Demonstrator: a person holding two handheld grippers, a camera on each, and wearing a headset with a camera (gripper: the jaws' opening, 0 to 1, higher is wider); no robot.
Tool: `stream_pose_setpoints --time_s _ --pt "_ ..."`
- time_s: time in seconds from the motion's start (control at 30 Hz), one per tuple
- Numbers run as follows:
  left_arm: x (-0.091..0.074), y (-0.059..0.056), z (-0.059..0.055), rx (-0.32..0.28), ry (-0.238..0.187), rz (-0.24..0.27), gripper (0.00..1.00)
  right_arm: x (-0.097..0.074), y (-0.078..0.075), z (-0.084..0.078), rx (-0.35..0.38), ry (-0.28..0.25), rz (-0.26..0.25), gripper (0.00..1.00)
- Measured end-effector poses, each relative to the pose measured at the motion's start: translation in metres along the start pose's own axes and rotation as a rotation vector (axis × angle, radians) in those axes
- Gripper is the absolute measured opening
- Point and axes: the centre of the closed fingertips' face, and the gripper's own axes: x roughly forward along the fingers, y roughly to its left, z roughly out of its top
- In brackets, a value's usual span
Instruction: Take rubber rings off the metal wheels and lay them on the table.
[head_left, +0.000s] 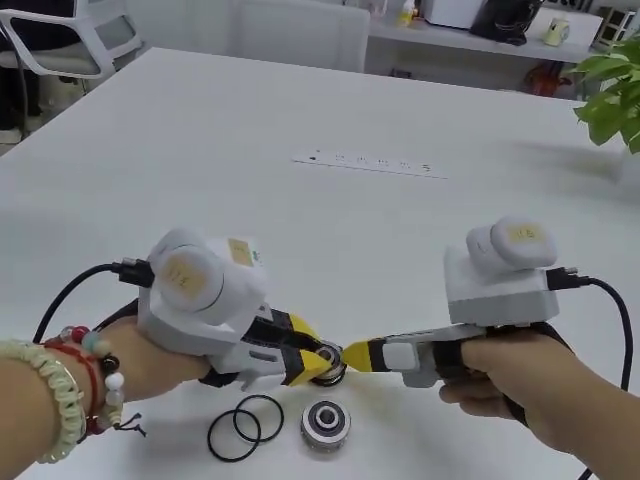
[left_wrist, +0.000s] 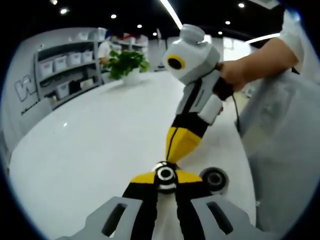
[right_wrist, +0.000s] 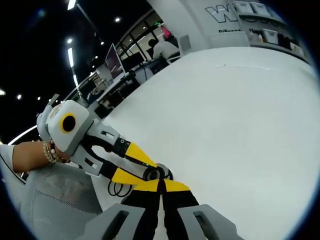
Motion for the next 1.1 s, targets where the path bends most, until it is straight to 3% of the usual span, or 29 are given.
stream_pose_setpoints --time_s 1.1 --pt "-0.0002 -0.0005 -0.0002 -0.001 -0.007 -0.005 0.14 0.0031 0.0064 0.0043 0.007 -0.017 0.029 0.0"
